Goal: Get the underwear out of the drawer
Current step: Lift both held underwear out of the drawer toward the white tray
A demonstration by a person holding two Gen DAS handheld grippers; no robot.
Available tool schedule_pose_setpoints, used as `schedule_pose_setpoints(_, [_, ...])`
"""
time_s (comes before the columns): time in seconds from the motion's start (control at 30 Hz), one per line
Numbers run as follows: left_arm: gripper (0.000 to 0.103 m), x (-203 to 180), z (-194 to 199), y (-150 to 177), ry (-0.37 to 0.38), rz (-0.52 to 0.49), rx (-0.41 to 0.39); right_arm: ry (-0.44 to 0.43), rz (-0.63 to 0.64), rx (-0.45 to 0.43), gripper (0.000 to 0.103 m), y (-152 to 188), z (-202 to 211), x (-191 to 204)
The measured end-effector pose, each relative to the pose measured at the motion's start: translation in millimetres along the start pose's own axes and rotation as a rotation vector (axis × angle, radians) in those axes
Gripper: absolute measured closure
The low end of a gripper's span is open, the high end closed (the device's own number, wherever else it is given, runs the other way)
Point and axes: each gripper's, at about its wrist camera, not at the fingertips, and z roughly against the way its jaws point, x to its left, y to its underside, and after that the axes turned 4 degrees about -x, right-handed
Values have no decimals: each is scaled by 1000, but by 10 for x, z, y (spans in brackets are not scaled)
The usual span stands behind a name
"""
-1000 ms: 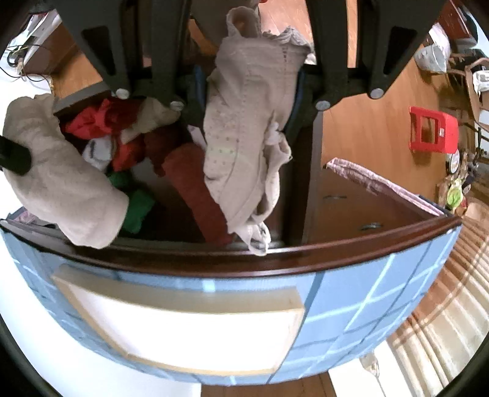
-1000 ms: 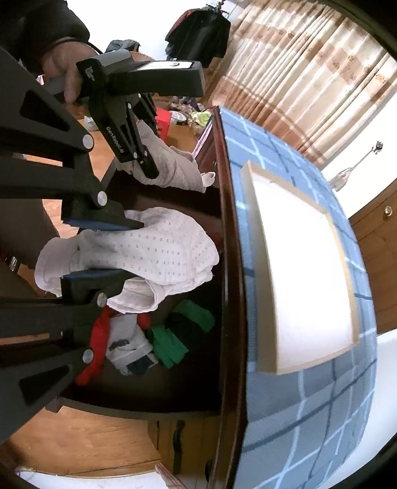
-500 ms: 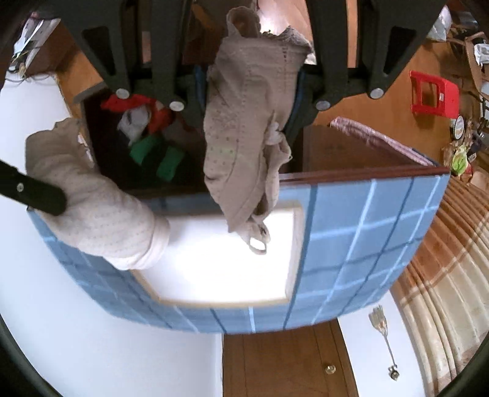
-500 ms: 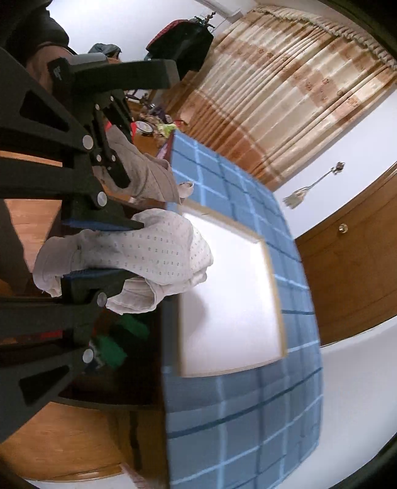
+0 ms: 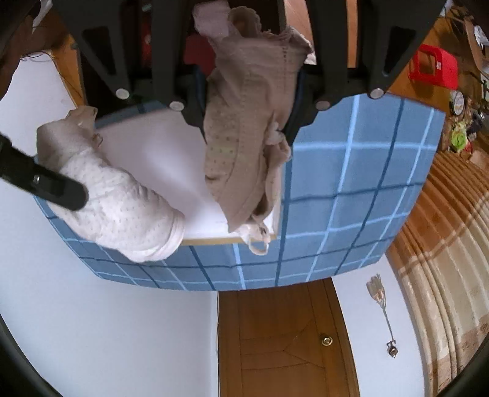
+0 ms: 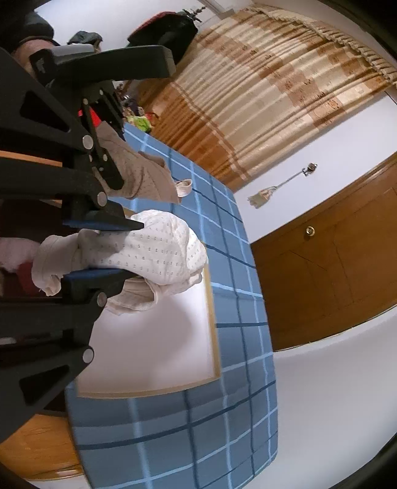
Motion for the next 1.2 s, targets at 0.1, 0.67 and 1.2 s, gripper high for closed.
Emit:
schedule_pose_setpoints(0.1, [61,72,-158,-145,1,-6,-2,23,-8,-25,81,-152,-170,4])
schedule_pose_setpoints(0.67, [61,201,-1382,-590,-15,-103,55,184,-61,-31,80,-426,-1369,-114])
schedule_pose_setpoints(1.2, [61,161,-1675,-677,-8,-153,30,210,-105,58,80,-231,-1925,-239])
